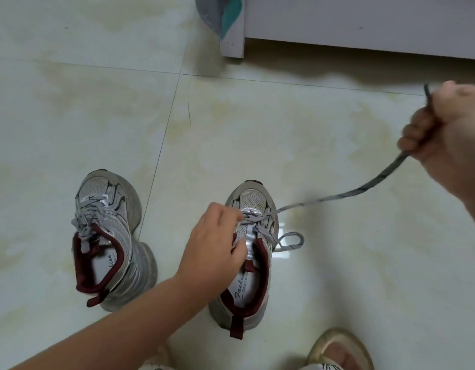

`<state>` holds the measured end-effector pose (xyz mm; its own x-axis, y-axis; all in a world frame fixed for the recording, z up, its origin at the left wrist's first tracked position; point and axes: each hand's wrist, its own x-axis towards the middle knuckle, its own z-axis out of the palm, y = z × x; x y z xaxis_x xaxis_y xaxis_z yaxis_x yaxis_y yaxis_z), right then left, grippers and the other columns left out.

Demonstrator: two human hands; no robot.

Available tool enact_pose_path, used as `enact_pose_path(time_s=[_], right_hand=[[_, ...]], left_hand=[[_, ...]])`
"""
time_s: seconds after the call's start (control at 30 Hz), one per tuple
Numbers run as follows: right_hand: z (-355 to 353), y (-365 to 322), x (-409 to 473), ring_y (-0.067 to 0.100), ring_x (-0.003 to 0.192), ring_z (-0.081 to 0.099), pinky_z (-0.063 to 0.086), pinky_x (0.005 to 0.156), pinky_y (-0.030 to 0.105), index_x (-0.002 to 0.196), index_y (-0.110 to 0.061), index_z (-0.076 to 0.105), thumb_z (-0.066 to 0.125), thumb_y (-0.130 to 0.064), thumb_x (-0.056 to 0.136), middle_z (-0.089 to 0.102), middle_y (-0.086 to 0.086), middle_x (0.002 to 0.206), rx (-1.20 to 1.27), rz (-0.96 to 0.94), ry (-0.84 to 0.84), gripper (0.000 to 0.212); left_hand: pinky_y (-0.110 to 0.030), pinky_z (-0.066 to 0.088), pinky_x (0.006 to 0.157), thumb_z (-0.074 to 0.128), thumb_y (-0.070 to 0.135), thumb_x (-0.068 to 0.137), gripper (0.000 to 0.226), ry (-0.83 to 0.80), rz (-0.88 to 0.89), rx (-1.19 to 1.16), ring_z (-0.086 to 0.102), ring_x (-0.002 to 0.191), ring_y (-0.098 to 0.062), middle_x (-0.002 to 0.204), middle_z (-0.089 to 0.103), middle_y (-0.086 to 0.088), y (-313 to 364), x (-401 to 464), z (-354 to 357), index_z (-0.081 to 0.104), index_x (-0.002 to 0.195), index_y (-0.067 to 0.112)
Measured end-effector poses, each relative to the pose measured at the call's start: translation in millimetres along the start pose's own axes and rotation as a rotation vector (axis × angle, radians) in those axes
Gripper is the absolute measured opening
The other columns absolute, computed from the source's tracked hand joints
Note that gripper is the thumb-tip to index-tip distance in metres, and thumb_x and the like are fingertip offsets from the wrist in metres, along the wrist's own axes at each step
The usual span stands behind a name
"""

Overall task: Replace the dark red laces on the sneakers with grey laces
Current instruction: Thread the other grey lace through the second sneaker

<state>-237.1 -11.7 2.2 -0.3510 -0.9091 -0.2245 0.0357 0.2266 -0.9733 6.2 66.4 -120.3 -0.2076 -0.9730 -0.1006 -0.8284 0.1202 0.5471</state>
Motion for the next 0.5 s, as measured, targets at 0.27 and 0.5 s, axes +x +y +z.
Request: enact_pose_path(time_s=[0.27, 0.5], right_hand=[[29.7, 36.7, -4.4, 0.015, 0.055, 0.038, 0.035, 0.055, 0.025, 0.076, -0.014, 0.051, 0.036, 0.002, 0.094, 0.042, 0.004, 0.062, -0.296, 0.095, -0.14, 0.028], [26.6, 67.7, -8.1, 0.011, 0.057, 0.049, 0.038, 0.051, 0.017, 0.074, -0.017, 0.058, 0.049, -0.005, 0.089, 0.057, 0.0, 0.065, -0.589, 0.073, -0.147, 0.021]], left_hand=[[-0.031, 0.023, 0.083, 0.05, 0.043, 0.086, 0.029, -0.372, 0.203, 0.315, 0.036, 0.113, -0.019, 0.108, 0.041, 0.0, 25.7, 48.1, 6.3, 0.063, 0.108, 0.03], [-0.028, 0.033, 0.078, 0.047, 0.034, 0.094, 0.033, -0.566, -0.014, -0.104, 0.042, 0.089, -0.019, 0.085, 0.046, -0.003, 35.5, 58.6, -11.0, 0.052, 0.067, 0.015]])
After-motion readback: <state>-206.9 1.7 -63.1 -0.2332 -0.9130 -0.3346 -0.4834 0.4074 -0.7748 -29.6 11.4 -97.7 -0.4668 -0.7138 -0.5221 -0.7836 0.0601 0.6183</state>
